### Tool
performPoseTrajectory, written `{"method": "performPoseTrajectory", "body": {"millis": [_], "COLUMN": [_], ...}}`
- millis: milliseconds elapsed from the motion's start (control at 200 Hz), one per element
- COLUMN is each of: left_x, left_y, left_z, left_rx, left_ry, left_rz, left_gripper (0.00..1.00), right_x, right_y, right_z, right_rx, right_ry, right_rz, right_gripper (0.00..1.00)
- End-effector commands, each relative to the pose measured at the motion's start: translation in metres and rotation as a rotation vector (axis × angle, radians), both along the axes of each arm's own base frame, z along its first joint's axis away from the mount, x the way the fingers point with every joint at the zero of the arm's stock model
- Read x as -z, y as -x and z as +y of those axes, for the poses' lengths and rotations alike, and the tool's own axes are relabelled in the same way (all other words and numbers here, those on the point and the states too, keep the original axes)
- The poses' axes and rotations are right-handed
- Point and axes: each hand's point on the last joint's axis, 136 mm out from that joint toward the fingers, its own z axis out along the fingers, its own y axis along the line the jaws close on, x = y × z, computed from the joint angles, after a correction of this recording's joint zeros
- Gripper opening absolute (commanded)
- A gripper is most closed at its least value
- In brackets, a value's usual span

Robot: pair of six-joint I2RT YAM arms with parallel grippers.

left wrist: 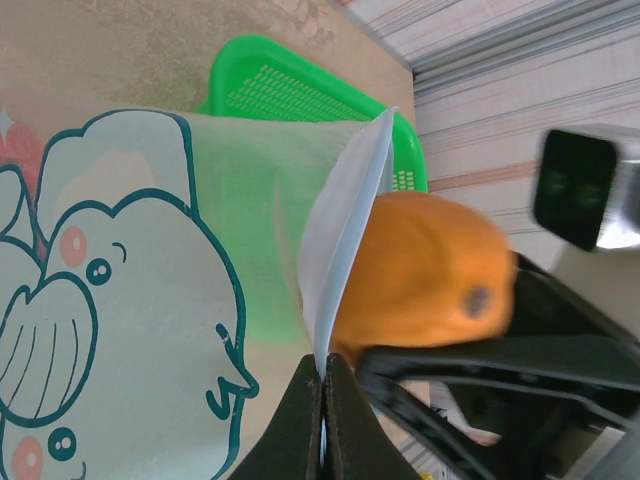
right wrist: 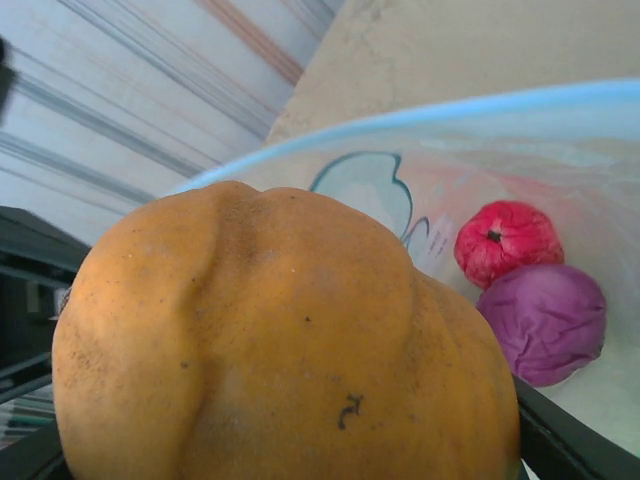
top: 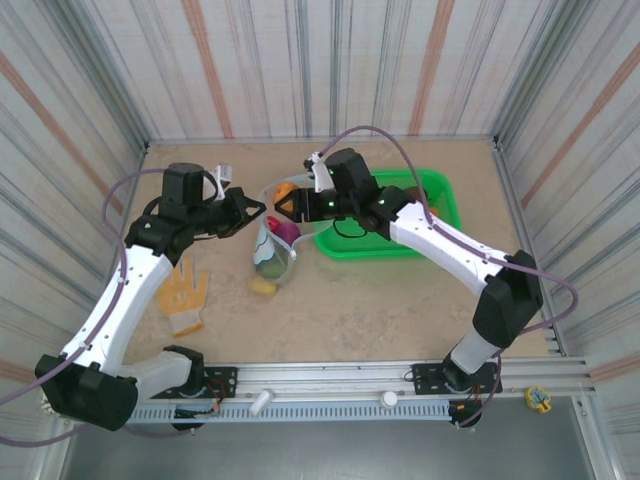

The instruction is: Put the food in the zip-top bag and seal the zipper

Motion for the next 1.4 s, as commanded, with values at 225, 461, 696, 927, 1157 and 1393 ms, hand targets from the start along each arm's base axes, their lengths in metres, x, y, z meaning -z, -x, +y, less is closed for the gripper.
{"method": "performPoseTrajectory", "body": {"millis": [225,461,696,927,1157,1393], "left_x": [-0.013,-0.014,-0.015,-0.011,-0.015,-0.013], "left_y": [-0.002,-0.003,-0.003,-0.008,-0.010,-0.010], "left_z": [0.000,0.004,0.008,0.012,0.012,0.011], "left_rx": [-0.003,-0.022,-0.045,-0.061,-0.067,-0.067], "left_ry": [0.019,0.006,-0.003,-0.012,-0.007,-0.001], "left_rz": [-0.030,-0.038,-0.045,-0.023,-0.028,-0.023], "left_gripper": [0.00,0.00,0.00,0.00,0.00,0.00], "right_x": [0.053,0.054,0.068,0.079,0.084,0.071], "right_y": [0.000,0.002,-0.019,-0.034,-0.048,-0.041], "right_z": [0.006,0.017,0.017,0.020,0.019,0.026], "right_rx": [-0.062,-0.085,-0.037,-0.012,0.040,0.011], "right_ry": [0.331,0.426,0.540,0.598,0.618,0.566], "right_rz": [0.073,0.048,0.027,0.024,0.015,0.006], "right_gripper": [0.62,0.63,0.65,0.66,0.83,0.95]}}
